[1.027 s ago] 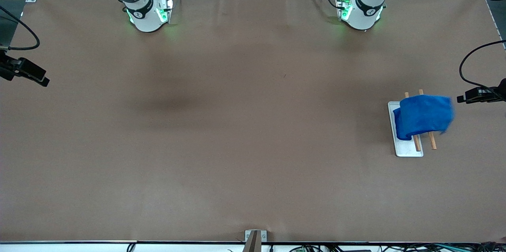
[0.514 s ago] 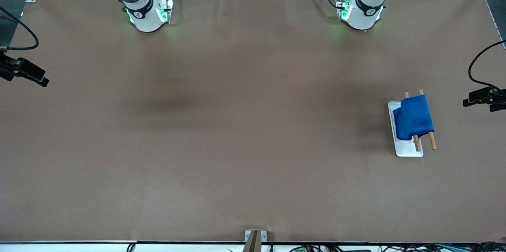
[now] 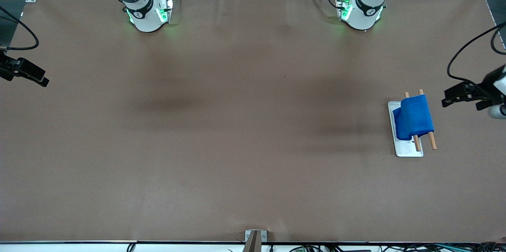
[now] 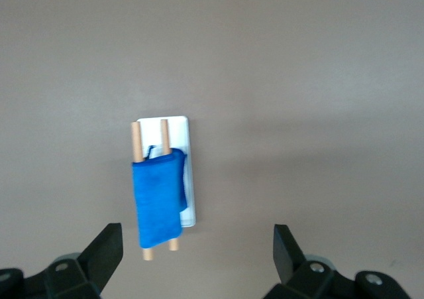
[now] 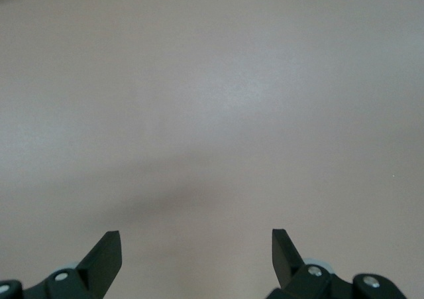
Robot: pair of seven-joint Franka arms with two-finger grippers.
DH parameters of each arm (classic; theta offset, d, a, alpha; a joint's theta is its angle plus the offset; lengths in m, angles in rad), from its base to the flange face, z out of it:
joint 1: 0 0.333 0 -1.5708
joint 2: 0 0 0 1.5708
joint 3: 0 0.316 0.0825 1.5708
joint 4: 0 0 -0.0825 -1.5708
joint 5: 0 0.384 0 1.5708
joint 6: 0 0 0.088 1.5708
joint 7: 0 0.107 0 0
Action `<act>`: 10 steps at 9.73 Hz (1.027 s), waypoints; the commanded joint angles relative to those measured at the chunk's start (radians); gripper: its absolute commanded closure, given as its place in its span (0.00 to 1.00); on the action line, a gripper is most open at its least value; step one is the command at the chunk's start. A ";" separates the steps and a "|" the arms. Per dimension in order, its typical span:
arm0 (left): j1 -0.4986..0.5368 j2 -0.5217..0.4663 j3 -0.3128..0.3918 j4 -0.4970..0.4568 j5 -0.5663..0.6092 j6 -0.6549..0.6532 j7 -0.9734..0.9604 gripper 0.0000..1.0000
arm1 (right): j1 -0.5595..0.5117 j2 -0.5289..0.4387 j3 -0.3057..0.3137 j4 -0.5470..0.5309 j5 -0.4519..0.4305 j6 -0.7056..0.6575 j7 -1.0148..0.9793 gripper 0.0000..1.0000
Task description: Right arm passes towel to left arm to hang
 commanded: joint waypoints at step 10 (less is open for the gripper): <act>-0.050 -0.110 -0.059 0.078 0.022 -0.247 -0.157 0.00 | -0.011 -0.010 -0.005 -0.002 0.008 -0.004 -0.012 0.00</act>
